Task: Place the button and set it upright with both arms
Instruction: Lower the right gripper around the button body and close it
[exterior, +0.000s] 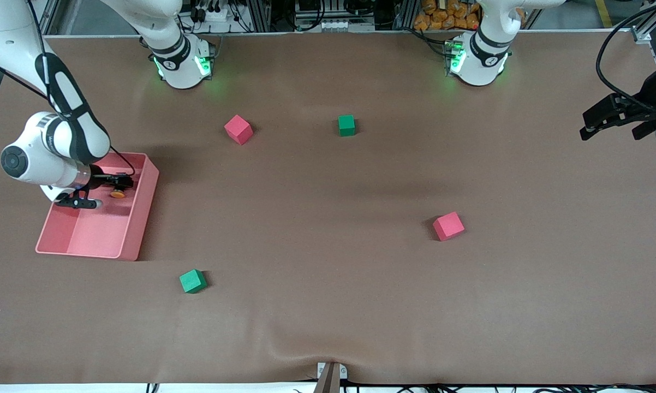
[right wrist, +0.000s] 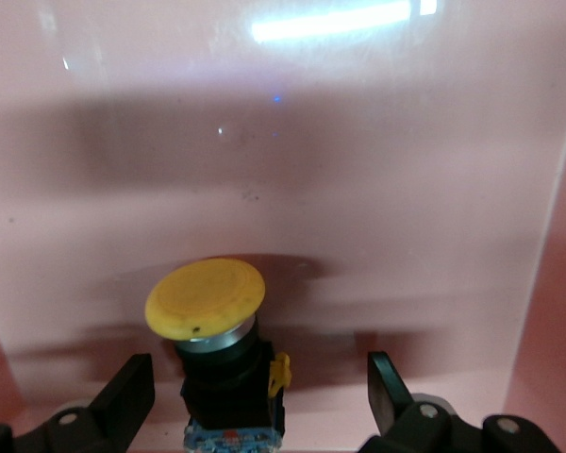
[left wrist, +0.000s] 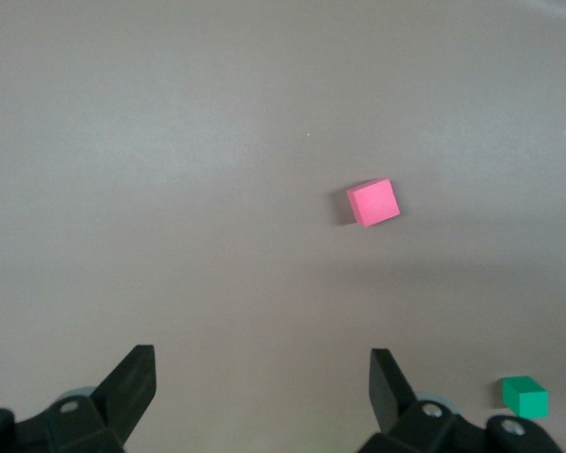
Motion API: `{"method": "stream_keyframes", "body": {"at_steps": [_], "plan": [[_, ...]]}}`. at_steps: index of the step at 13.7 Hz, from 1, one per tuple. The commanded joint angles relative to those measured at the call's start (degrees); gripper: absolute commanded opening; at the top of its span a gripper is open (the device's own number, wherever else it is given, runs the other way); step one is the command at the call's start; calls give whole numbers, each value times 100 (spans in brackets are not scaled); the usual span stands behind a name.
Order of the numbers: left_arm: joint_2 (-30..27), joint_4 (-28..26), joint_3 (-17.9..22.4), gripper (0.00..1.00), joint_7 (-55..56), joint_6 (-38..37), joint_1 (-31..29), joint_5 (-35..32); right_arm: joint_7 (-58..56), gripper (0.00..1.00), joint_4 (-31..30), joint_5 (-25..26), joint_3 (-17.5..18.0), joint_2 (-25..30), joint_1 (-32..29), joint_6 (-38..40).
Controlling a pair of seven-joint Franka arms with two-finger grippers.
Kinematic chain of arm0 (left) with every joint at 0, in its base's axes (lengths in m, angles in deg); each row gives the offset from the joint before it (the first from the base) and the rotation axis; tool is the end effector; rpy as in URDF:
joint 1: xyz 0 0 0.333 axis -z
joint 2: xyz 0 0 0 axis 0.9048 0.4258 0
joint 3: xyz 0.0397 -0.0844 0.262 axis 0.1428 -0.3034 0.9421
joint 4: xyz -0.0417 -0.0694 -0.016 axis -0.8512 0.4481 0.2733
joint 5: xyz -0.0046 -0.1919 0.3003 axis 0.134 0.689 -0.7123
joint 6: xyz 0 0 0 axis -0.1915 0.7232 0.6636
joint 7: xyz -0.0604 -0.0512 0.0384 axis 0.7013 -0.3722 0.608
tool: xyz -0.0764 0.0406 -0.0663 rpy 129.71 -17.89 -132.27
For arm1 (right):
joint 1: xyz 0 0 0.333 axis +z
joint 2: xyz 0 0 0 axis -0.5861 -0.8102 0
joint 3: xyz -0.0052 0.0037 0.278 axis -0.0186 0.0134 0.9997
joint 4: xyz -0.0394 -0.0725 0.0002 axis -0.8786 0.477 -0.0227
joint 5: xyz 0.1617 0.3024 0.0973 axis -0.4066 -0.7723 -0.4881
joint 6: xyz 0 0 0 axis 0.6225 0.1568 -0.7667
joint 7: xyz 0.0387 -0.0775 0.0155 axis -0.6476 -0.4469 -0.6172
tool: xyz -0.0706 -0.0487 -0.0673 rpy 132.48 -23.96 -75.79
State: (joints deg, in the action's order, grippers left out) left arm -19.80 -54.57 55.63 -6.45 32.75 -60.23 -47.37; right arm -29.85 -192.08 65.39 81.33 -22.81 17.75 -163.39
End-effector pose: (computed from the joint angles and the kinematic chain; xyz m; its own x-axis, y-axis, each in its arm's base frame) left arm 0.5089 -0.0328 0.6172 0.9997 0.0089 0.0211 0.0087 -0.9999 0.0135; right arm 0.4415 -0.1566 0.1629 0.9652 -0.0918 -0.2448 -0.1004 -0.9947 -0.0227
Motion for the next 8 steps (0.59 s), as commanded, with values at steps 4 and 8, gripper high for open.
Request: {"method": "stream_keyframes", "body": {"at_steps": [4, 8], "plan": [[21, 60, -25, 100, -84, -68, -9, -103, 94, 100, -160, 125, 68, 67, -120, -98], [21, 51, -25, 100, -84, -68, 0, -103, 77, 100, -160, 125, 68, 67, -120, -89]]}}
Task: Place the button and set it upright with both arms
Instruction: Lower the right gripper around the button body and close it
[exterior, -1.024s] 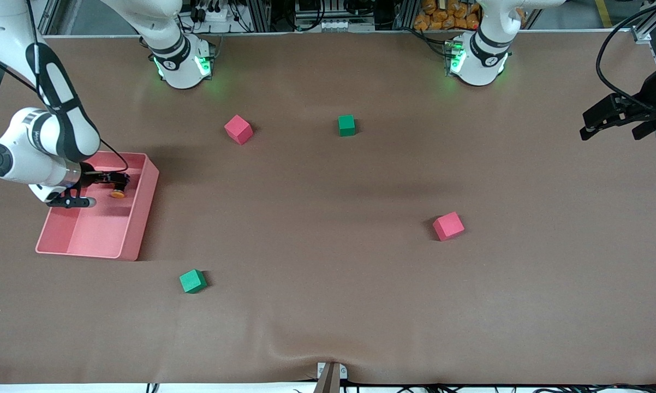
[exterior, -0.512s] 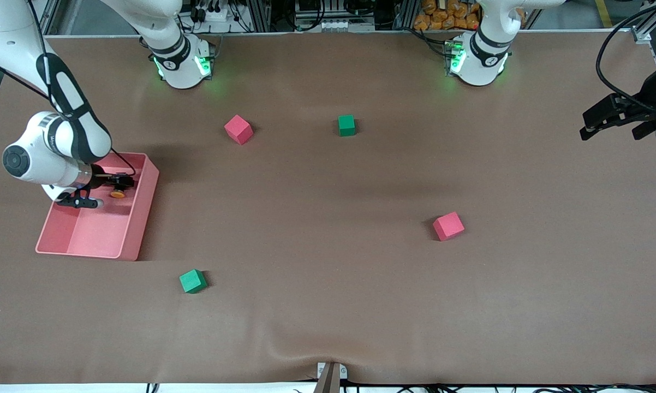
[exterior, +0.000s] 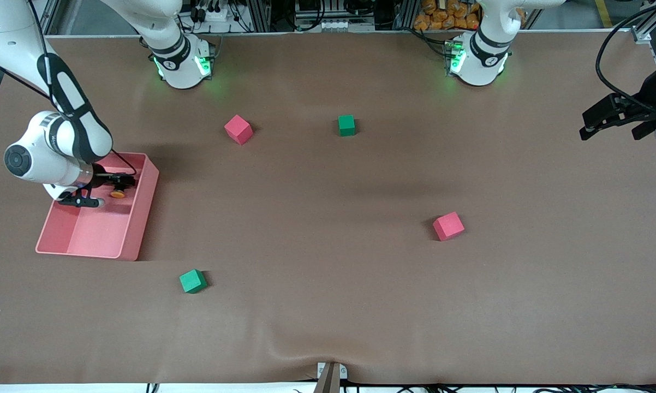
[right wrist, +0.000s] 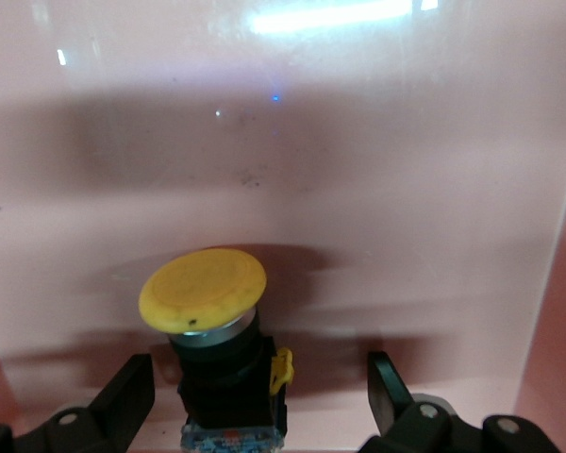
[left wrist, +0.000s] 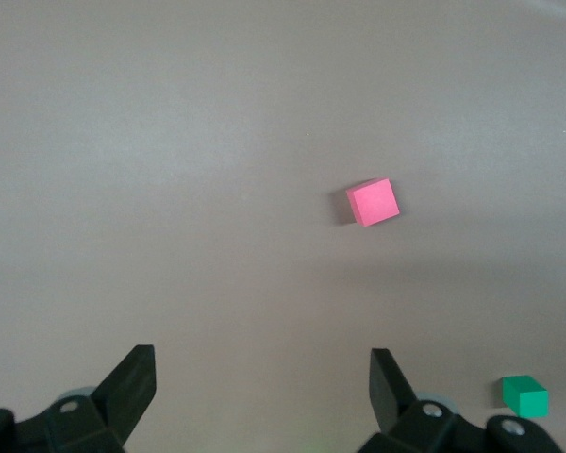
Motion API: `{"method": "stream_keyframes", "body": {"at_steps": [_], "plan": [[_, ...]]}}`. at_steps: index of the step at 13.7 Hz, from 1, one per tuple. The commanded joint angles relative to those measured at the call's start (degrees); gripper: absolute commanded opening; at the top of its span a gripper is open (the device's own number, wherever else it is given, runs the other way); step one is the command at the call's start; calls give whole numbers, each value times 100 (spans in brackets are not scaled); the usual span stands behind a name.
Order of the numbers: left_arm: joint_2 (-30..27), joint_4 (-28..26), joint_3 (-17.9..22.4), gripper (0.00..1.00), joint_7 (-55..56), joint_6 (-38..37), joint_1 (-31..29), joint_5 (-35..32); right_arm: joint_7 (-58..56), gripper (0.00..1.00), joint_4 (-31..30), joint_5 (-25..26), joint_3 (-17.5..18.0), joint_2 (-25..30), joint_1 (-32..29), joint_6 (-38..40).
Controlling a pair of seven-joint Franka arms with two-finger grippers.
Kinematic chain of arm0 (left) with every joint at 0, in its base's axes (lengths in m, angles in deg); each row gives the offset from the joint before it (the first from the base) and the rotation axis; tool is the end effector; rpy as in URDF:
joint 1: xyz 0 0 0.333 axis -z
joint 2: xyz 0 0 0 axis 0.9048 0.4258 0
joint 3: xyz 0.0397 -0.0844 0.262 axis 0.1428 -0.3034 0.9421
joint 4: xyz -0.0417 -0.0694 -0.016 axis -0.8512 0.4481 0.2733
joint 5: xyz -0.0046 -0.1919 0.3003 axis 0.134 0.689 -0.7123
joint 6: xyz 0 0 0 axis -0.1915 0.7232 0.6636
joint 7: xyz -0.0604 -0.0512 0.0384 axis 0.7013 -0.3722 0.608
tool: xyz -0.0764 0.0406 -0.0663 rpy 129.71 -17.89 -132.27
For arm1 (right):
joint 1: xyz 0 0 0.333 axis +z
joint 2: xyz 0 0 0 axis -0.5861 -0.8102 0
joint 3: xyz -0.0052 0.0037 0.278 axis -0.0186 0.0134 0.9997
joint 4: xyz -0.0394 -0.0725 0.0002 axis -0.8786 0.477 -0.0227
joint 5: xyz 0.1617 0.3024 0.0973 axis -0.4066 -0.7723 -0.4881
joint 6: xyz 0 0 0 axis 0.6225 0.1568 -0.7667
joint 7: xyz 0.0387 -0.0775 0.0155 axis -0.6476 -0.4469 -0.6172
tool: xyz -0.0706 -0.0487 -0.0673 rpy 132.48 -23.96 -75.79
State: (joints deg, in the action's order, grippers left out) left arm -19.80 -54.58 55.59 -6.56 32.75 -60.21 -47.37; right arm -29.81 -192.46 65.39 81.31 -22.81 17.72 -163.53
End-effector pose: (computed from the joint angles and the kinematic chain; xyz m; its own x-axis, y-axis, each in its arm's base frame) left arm 0.5089 -0.0333 0.6171 0.9998 0.0060 0.0209 0.0057 -0.9999 0.0135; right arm 0.4392 -0.1562 0.1611 0.9641 -0.0930 -0.2488 -0.1020 -0.9945 -0.0235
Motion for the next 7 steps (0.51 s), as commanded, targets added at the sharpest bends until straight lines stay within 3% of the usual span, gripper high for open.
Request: {"method": "stream_keyframes", "body": {"at_steps": [1, 3, 4, 7], "plan": [[12, 52, -29, 100, -64, -68, -2, -103, 55, 99, -113, 125, 70, 67, -127, -75], [20, 52, -30, 100, -73, -68, -10, -103, 38, 59, -95, 125, 70, 67, -135, -66], [20, 52, -30, 100, -81, -68, -10, -103, 38, 52, -78, 125, 70, 67, -162, -66], [20, 52, -30, 100, -64, -68, -10, -95, 20, 51, -60, 125, 78, 67, -223, -75]]}}
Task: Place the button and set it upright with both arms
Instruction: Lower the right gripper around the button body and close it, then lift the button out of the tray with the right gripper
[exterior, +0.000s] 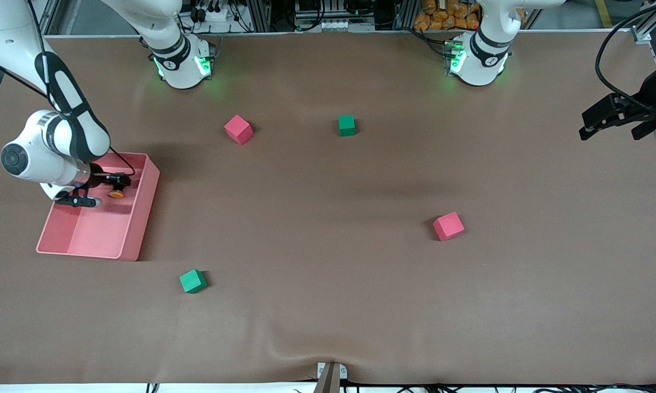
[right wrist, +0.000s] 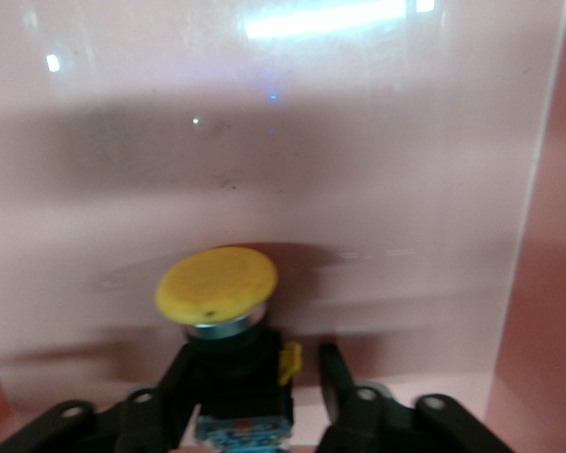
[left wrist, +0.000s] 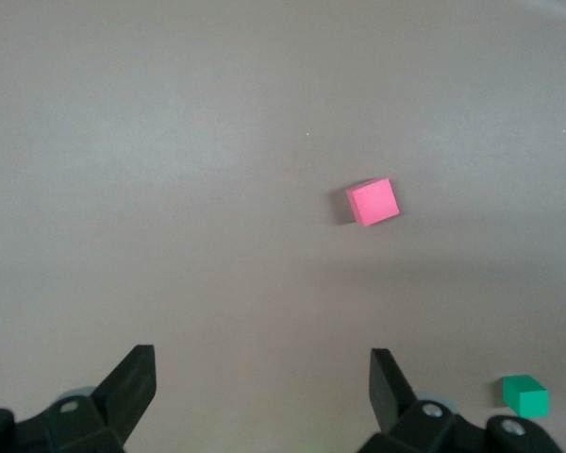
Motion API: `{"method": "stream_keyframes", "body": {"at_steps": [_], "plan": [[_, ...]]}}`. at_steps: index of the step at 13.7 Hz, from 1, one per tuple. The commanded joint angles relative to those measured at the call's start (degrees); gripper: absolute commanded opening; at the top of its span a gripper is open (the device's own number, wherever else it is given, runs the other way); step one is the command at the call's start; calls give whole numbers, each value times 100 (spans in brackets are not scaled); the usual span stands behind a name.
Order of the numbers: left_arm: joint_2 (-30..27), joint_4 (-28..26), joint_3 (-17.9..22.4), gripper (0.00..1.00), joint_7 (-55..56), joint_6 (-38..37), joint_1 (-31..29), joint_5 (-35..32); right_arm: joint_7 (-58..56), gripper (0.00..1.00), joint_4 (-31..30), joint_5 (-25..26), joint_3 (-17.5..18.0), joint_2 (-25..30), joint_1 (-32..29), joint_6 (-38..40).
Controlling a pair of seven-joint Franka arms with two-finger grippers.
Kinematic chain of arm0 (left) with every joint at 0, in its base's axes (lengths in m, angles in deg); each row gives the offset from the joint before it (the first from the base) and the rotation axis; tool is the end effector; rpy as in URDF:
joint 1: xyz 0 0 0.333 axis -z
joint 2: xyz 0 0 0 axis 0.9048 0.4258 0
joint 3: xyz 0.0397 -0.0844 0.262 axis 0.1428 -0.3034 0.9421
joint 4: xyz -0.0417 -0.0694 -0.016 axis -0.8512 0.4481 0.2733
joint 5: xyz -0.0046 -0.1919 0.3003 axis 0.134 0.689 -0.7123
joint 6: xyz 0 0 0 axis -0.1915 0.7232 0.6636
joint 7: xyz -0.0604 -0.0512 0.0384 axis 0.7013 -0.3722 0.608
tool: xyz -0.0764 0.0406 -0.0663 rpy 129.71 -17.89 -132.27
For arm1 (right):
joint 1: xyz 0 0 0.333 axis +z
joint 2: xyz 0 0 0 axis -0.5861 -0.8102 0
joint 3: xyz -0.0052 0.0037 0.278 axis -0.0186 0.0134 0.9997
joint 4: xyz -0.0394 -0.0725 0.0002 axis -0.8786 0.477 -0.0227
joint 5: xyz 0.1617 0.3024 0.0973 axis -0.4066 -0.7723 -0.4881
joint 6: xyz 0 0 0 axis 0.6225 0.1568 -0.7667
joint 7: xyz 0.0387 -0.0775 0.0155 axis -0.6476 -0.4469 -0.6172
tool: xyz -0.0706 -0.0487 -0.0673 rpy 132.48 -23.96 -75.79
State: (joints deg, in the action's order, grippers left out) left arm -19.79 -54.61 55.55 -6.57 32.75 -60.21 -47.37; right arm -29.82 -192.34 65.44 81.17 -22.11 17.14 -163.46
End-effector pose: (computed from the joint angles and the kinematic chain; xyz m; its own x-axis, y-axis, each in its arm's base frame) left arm 0.5089 -0.0337 0.6168 0.9998 0.0051 0.0202 0.0048 -0.9999 0.0134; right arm 0.4398 -0.1627 0.1674 0.9659 -0.1054 -0.2367 -0.1131 -0.9934 -0.0194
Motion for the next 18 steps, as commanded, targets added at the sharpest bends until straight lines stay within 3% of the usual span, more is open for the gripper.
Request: {"method": "stream_keyframes", "body": {"at_steps": [1, 8, 12, 18], "plan": [[29, 55, -26, 100, -63, -68, -11, -103, 21, 50, -72, 120, 92, -3, -165, -82], [55, 81, -26, 100, -63, -59, -11, -95, 21, 18, -63, 120, 92, 23, -165, -73], [55, 81, -17, 100, -54, -68, -11, -95, 12, 16, -20, 120, 92, 146, -139, 49], [64, 72, -26, 100, -1, -68, -11, -95, -409, 16, 1078, 120, 101, 199, -139, 1700]]}}
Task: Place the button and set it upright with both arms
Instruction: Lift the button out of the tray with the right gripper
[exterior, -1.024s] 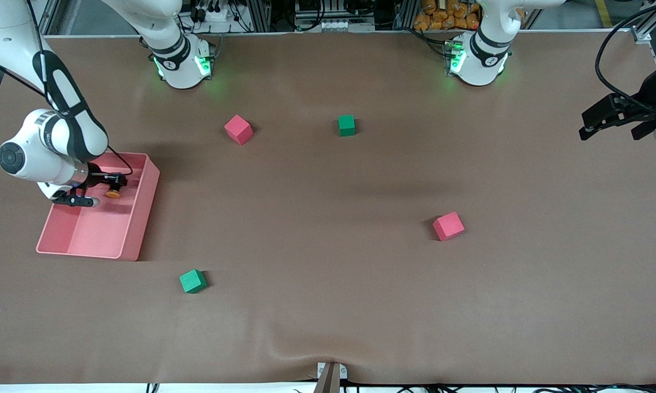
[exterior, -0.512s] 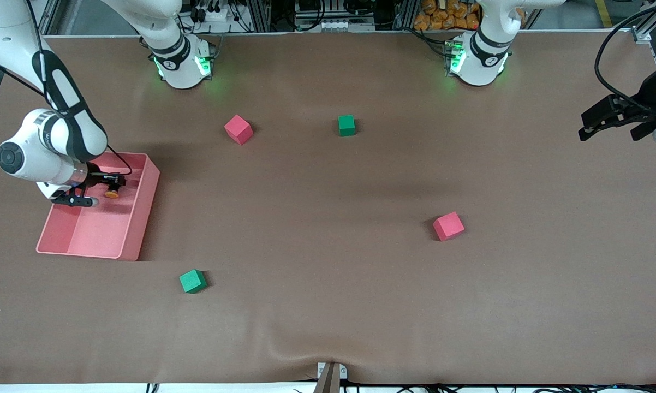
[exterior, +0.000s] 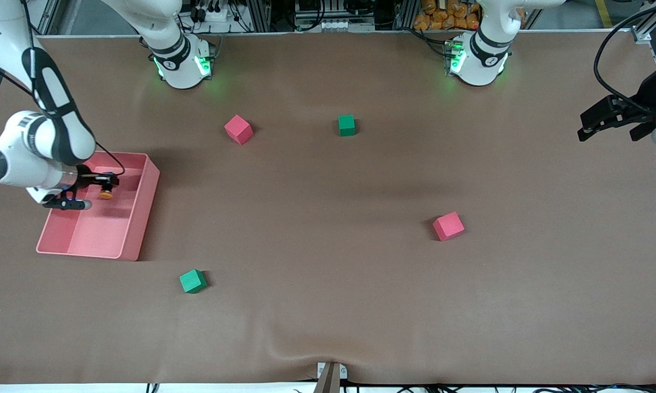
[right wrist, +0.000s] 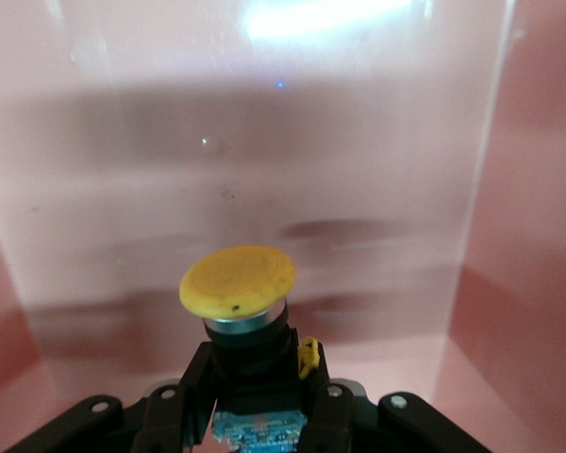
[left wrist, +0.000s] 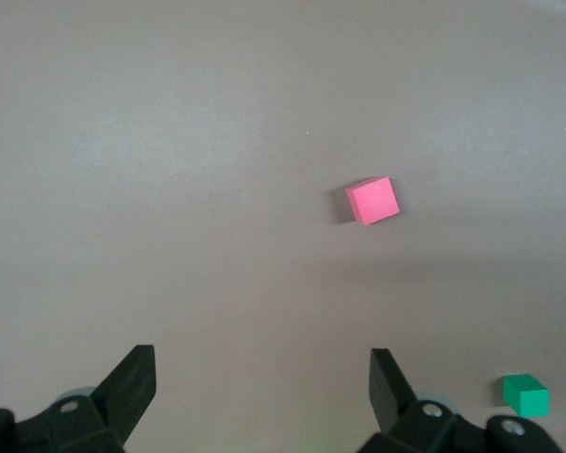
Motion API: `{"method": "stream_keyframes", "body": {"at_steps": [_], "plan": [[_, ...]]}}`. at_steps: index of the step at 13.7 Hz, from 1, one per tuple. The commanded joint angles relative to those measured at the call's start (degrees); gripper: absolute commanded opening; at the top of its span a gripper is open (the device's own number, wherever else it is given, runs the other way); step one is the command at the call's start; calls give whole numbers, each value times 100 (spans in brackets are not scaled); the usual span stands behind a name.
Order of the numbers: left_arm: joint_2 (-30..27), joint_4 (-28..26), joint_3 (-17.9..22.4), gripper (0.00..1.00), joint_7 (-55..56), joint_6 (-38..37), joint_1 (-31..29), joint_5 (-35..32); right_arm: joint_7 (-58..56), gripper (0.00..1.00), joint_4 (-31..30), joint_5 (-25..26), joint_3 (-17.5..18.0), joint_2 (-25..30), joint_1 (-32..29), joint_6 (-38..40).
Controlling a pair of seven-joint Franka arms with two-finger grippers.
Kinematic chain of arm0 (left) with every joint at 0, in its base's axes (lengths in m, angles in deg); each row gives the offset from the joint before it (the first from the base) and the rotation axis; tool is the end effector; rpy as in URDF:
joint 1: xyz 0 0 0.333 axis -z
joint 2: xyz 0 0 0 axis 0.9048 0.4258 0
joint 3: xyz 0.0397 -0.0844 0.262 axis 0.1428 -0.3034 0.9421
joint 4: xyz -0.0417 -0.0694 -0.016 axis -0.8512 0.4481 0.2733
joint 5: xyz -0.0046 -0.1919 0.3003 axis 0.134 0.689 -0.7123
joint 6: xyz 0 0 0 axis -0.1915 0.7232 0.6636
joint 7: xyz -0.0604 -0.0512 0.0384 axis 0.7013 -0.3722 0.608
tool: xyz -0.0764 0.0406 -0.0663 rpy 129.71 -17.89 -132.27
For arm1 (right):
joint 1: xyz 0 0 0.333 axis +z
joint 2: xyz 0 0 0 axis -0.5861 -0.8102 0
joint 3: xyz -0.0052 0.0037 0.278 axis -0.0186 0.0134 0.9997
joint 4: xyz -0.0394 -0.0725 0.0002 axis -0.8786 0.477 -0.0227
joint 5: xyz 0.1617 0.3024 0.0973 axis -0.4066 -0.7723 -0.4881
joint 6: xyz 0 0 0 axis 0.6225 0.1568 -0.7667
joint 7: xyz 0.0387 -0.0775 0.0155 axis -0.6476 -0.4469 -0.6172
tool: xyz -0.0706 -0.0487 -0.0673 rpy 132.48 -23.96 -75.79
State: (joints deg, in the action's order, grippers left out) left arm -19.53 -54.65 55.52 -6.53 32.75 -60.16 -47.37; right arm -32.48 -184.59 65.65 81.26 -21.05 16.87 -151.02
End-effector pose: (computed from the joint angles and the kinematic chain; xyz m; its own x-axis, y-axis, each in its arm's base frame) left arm 0.5101 -0.0345 0.6142 0.9999 0.0044 0.0150 0.0042 -0.9999 0.0130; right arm 0.4634 -0.1742 0.2060 0.9531 -0.0615 -0.2964 -0.0764 -0.9963 -0.0389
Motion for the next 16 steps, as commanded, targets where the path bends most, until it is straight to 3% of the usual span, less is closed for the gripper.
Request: {"method": "stream_keyframes", "body": {"at_steps": [1, 8, 12, 16], "plan": [[38, 77, -22, 100, -32, -68, -15, -86, -196, 16, 436, 99, 92, 111, -103, 615], [108, 68, -22, 100, 12, -59, 38, -42, -179, 16, 1551, 91, 127, 243, 248, 2336], [108, 86, -22, 100, -58, -59, 29, -51, -170, 16, 2491, -41, 179, 234, 826, 3681], [108, 77, -23, 100, -67, -68, 29, -42, -91, 18, 3073, -260, 188, 234, 1469, 3965]]}}
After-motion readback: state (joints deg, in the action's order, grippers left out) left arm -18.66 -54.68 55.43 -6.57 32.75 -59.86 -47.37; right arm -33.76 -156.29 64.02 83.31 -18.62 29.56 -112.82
